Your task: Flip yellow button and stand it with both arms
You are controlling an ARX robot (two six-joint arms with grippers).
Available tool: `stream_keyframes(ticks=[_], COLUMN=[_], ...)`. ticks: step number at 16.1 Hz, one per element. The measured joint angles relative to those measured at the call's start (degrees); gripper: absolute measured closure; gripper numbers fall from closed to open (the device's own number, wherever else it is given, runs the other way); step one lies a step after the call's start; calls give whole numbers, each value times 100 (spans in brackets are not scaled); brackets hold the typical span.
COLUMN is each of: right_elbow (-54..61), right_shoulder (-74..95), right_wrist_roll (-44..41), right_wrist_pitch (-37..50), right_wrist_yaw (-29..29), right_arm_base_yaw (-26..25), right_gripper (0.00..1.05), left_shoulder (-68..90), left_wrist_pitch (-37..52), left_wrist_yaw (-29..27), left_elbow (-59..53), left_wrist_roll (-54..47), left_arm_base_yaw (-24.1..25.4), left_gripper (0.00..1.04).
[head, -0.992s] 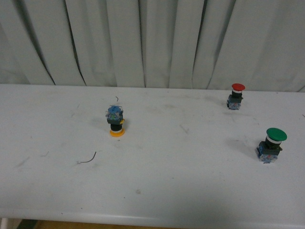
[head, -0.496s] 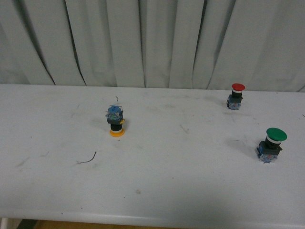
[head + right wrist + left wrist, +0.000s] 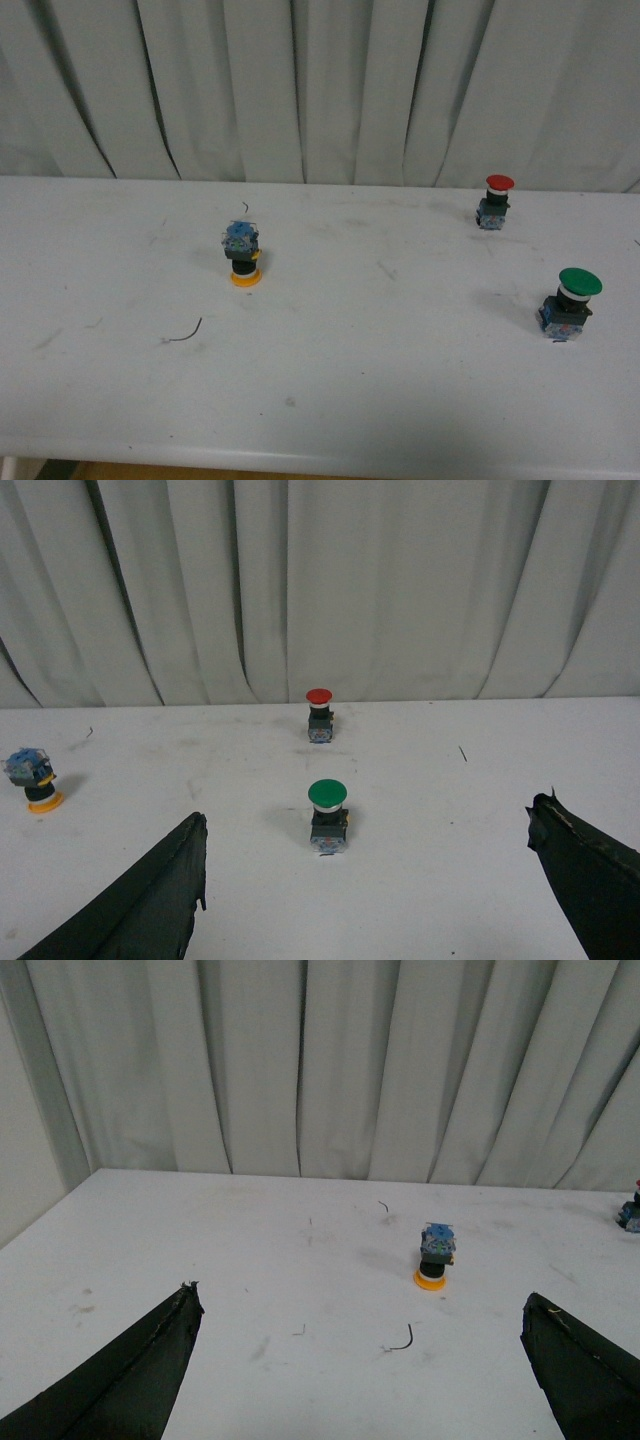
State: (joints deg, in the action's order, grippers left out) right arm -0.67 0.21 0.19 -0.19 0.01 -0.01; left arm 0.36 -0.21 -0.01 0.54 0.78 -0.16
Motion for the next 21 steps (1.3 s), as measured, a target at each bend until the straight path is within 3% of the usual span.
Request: stream_keyframes(ticks=[3, 4, 5, 9, 11, 15, 18, 21], right_elbow=[0, 0, 0, 0, 0, 0, 0, 0], right_shoulder=[0, 0, 0, -2, 0, 0, 0, 0], right_wrist_roll=[0, -4, -4, -2, -4, -4, -4, -4], right_wrist_pitch=[0, 0, 0, 0, 2, 0, 0, 0], right_wrist_yaw=[0, 4, 0, 0, 0, 0, 0, 0], right_arm_base_yaw=[0, 0, 0, 0, 0, 0, 0, 0], right_gripper=[6, 6, 6, 6, 6, 6, 6, 6], left_shoulder=[22, 385, 938, 3475, 5584, 9184, 10874, 11755], left_wrist_pitch=[-157, -778, -570, 1943, 3193, 2535, 1714, 922], left_wrist_yaw=[-81, -520, -590, -306, -46, 188, 262, 66], left_elbow=[31, 275, 490, 1185, 2041, 4690, 6376, 7329], left_wrist_roll=[44, 271, 520, 632, 566, 688, 824, 752], left_arm_base_yaw=[-20, -181, -140, -136, -435, -1119, -1506, -1652], left_gripper=[7, 7, 7, 7, 7, 7, 7, 7])
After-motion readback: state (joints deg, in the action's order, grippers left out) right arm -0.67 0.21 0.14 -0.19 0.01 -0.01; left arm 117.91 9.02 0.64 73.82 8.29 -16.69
